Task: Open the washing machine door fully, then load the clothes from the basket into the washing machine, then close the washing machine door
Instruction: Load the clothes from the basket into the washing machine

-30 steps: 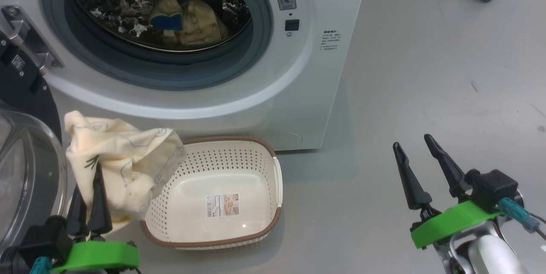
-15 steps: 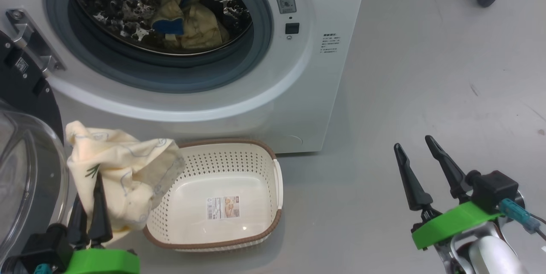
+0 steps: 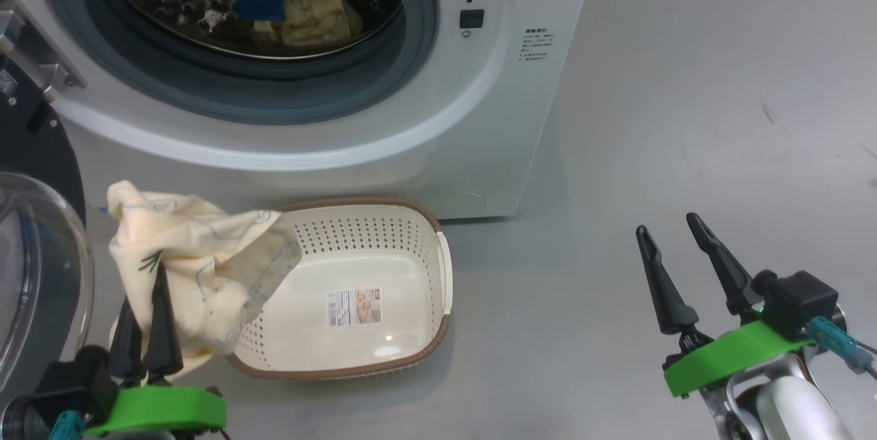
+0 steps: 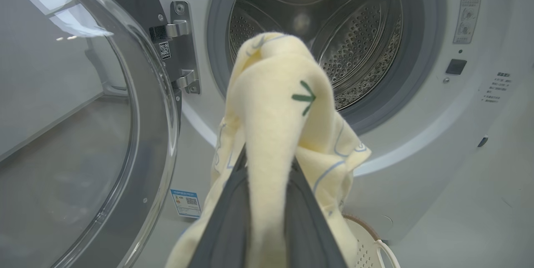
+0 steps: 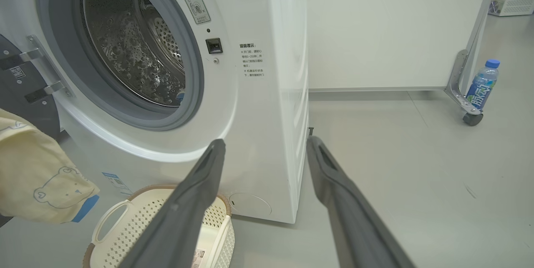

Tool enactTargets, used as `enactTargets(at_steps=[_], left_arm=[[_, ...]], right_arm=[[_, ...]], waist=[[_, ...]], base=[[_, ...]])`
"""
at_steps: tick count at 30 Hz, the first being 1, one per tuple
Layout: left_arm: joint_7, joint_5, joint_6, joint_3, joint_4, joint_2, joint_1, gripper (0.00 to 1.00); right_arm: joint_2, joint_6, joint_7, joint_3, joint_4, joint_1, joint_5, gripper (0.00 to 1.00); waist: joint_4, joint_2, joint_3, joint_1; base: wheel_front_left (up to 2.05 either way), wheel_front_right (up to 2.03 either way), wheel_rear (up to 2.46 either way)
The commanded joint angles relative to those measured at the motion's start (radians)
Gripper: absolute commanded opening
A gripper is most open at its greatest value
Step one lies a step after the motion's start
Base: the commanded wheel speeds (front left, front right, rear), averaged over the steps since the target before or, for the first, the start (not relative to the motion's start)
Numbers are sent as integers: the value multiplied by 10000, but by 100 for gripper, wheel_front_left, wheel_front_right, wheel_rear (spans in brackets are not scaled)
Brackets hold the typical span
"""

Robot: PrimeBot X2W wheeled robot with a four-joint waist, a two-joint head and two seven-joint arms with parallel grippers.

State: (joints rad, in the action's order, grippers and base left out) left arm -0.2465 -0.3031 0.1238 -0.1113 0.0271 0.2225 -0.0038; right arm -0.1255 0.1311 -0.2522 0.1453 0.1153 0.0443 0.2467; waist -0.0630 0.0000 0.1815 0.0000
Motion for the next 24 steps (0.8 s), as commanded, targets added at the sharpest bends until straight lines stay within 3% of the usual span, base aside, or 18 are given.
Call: enactTargets(at_steps=[1, 24], left_arm=[[-73, -97, 15, 349, -366, 235, -576, 0], [-55, -232, -561, 134, 890, 473, -3517, 0]], right_arm=[[-116, -4, -95, 141, -356, 268, 60, 100], [63, -4, -95, 237, -440, 1048, 51, 100]], waist=[[-54, 0, 216, 0], [-527, 0, 2373, 0]], base=[[0, 0, 0], [0, 0, 0]])
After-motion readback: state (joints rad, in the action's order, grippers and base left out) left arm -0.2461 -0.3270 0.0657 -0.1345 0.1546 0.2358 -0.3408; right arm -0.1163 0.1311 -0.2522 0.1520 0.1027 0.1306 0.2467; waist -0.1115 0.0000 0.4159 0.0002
